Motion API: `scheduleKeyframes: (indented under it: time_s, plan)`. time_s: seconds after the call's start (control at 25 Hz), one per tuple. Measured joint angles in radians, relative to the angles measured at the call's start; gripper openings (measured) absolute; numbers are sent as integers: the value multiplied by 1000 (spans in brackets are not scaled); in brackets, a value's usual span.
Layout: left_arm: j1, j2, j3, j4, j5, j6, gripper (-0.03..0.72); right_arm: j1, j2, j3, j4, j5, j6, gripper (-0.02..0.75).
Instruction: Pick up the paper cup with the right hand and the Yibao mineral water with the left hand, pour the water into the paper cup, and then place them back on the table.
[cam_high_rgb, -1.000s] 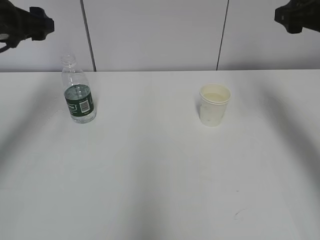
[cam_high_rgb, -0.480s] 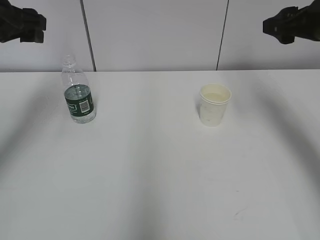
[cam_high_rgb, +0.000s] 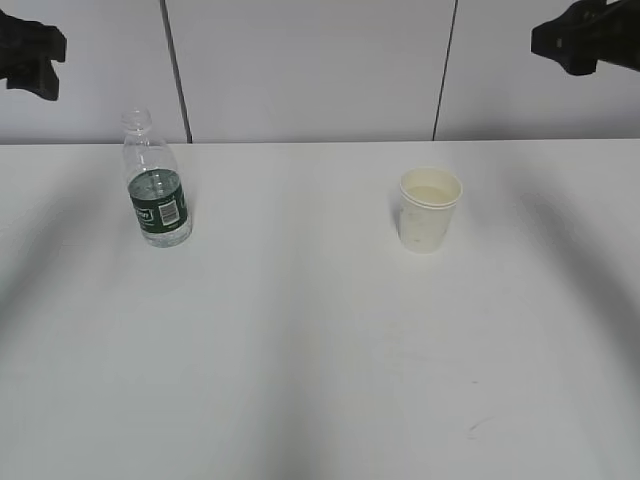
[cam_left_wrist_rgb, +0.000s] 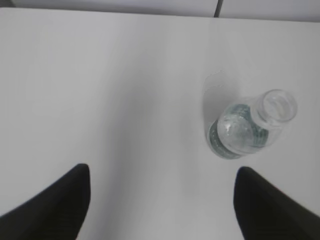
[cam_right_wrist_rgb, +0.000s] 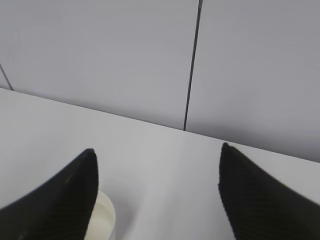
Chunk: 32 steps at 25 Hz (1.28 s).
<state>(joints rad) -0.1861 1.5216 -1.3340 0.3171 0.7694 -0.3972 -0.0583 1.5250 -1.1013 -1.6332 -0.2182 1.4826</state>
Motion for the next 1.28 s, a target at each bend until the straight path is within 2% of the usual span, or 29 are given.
scheduleKeyframes:
  time_s: [0.2, 0.48, 0.88, 1.08, 1.28]
  plan:
    - [0, 0, -105, -19, 226, 11, 536, 0, 0, 0, -28, -1, 31, 586]
    - [0, -6, -164, -188, 439, 168, 510, 0, -13, 0, -188, -9, 187, 586]
    - [0, -15, -164, -252, 472, 204, 503, 0, -23, 0, -209, -21, 257, 586]
    - [0, -93, -93, -260, 472, 218, 503, 0, -23, 0, -210, -23, 277, 586]
    - [0, -240, 63, -256, 472, 220, 503, 0, -24, 0, -210, -23, 281, 586]
